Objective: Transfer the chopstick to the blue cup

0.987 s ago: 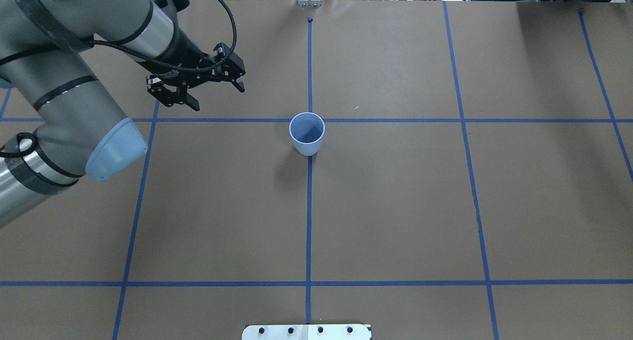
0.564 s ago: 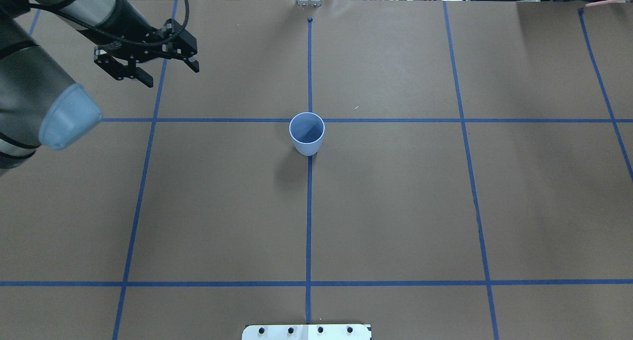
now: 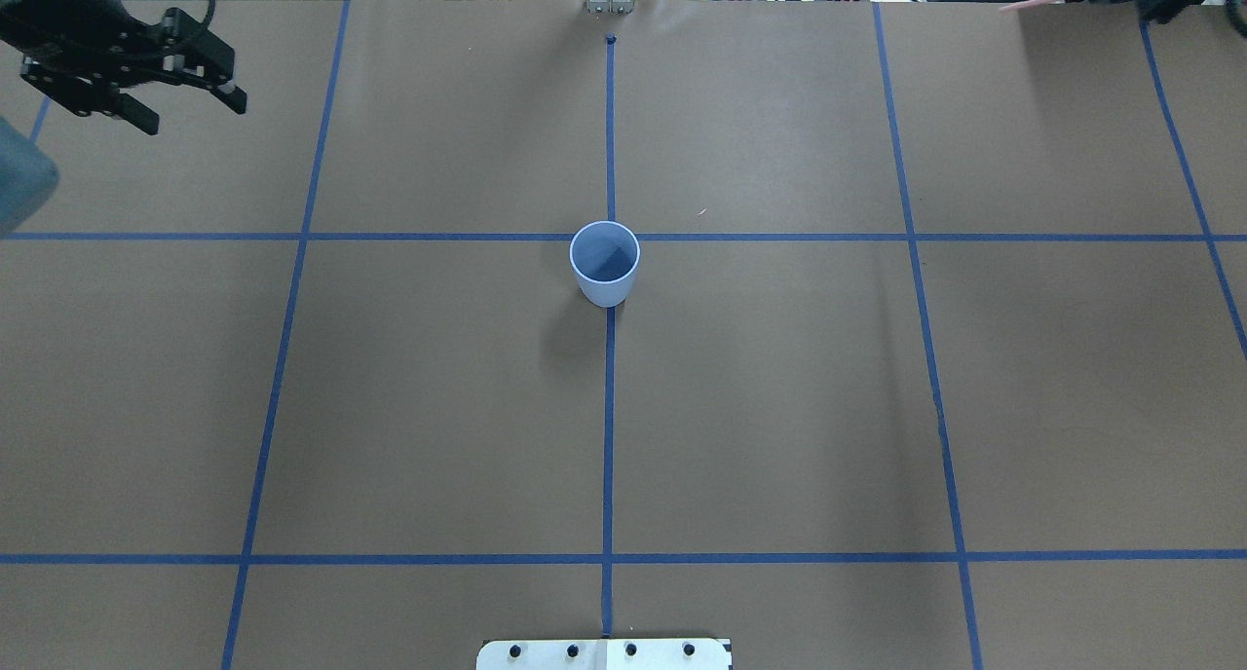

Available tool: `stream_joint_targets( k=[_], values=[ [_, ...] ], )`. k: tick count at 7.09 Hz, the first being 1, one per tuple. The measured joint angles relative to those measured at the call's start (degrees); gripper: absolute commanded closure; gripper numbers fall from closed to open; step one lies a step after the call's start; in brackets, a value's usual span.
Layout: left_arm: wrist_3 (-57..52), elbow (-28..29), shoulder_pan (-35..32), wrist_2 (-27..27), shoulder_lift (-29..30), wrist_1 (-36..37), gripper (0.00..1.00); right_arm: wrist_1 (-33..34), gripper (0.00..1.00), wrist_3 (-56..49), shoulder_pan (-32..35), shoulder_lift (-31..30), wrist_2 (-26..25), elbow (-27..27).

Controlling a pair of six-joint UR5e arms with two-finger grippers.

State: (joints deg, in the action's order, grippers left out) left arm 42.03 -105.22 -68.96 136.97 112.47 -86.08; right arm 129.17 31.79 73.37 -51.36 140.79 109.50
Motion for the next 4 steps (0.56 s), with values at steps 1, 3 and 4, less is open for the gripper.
stream_joint_targets(
  k=[1,3,4],
  values=[
    [-5.8,0.0,-2.2,0.0,-1.8,2.4,0.02,-1.6,1.0,8.9,-4.5,2.4,-0.7,1.0],
    [-13.0,0.4,-5.0,0.0,-4.8,4.3,0.02,-8.2,1.0,25.7,-14.6,5.8,-5.6,2.1],
    [-14.2,0.7,-5.4,0.0,-5.8,4.3,0.02,-9.9,1.0,31.7,-20.0,7.8,-9.6,2.1]
  ],
)
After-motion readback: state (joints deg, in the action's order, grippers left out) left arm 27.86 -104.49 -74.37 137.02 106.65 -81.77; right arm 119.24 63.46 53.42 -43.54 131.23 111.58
